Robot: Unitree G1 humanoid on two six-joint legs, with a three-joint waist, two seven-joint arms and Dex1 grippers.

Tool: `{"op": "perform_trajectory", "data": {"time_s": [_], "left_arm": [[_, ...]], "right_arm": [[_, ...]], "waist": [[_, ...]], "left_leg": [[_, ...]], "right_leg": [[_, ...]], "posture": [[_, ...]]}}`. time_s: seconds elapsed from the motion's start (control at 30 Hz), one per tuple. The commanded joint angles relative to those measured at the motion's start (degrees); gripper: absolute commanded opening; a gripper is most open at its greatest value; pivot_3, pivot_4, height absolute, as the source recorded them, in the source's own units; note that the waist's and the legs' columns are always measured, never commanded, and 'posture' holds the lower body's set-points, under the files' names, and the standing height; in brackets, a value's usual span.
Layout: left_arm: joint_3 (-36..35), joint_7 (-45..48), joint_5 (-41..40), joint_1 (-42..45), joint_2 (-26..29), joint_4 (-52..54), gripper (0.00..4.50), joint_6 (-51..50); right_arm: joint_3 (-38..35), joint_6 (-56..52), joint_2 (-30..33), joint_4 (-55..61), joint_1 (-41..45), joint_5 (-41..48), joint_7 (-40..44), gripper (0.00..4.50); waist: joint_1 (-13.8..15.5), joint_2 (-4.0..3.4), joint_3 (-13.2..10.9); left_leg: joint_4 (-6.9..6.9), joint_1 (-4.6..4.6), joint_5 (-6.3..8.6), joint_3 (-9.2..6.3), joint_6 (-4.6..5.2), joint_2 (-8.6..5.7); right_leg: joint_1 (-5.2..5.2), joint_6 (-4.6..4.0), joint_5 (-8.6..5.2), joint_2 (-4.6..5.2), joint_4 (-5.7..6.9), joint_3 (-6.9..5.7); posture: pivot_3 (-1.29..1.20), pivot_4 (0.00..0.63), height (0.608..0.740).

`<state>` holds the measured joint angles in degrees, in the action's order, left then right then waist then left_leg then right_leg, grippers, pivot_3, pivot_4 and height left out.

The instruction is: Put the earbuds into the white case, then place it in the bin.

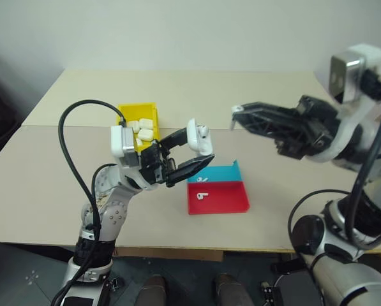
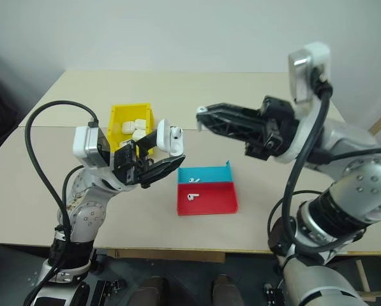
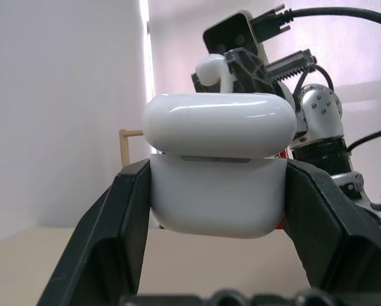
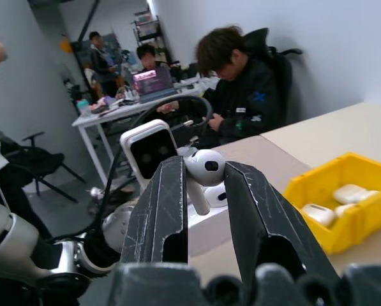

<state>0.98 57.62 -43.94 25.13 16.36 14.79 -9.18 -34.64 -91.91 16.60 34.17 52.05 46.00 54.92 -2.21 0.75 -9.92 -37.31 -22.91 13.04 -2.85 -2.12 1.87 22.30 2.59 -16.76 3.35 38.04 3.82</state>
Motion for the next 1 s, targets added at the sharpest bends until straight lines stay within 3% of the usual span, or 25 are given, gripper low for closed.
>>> {"op": "perform_trajectory", "data": {"time_s": [0.03,0.4,1.0], "left_arm": [[-0.5,0.5,-1.3,0.4,-0.3,1.5,2.78,-0.5],[-0.7,2.7,-1.6,0.9,-1.7,-0.1,2.78,-0.4],[-1.1,3.7,-1.5,0.3,-2.5,0.2,2.78,0.0]], "right_arm": [[-1.1,2.2,-1.9,2.0,-1.4,5.7,-3.0,0.92],[5.2,11.2,1.0,-0.7,-4.1,16.7,-11.9,0.92],[16.0,24.8,10.2,-2.1,-10.8,22.9,-16.8,0.92]], "waist": [[0.0,0.0,0.0],[-0.2,0.0,0.0],[-0.2,0.01,0.0]], "left_leg": [[0.0,0.0,0.0,-0.01,0.0,0.0],[0.01,0.01,0.0,0.01,0.01,0.0],[0.0,-0.01,0.0,0.01,0.01,0.01]], "right_leg": [[-0.01,0.0,0.0,0.0,-0.01,0.0],[-0.01,0.01,0.0,-0.01,-0.03,0.0],[-0.01,0.02,-0.02,-0.01,-0.07,0.0]], "posture": [[0.0,0.15,0.74],[0.0,0.15,0.74],[0.0,0.15,0.74]]}}
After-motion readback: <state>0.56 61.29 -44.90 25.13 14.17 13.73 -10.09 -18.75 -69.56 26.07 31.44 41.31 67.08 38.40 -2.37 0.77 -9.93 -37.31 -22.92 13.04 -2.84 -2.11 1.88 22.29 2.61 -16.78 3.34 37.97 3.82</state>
